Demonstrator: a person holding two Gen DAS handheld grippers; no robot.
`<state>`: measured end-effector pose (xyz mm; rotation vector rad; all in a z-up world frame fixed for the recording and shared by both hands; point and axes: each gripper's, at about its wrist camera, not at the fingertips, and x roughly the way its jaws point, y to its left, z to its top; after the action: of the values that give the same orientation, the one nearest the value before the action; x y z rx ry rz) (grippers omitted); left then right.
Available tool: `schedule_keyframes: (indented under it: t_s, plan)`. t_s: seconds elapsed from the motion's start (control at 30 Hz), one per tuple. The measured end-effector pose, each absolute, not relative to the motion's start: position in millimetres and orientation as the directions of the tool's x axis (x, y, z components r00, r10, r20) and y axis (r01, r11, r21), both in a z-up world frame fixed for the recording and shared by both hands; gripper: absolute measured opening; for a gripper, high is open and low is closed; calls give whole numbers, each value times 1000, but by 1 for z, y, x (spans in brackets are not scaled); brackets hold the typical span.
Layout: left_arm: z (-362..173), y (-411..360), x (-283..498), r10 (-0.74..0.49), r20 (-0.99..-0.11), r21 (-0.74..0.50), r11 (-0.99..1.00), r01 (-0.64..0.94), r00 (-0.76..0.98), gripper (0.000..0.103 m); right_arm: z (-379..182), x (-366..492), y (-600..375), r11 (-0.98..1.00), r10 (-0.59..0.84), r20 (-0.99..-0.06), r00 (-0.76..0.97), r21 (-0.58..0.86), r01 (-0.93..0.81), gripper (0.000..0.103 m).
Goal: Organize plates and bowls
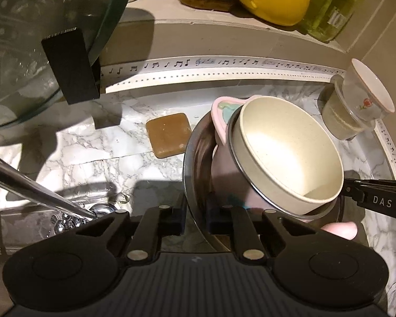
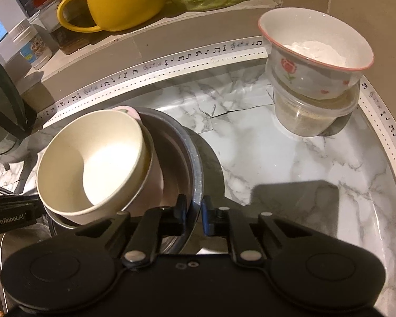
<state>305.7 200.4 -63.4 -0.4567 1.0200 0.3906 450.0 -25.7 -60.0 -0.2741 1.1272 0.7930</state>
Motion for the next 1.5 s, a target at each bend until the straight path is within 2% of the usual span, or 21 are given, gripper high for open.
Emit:
schedule_keyframes:
  t_s: [0.43,0.63,0.93,1.5]
  plan:
    - [-51,159,295,91,-850,-177,878,-444,519,13,-34,424,-56,711,421,-861,285,118,-693,12]
    - [-30,131,280,87,-818,-170,908,-383,569,13,-22,410,-80,723,426,-849,313,111,-682,13]
    - [2,86,249,59,-764,-165,945,-282,643,13,11,375,-136,743,442,-809,388,89,-663,13]
    - [21,15,175,2,-746,-153,973,-173,666,13,34,296,-222,776,439,-768,466,63,-627,14]
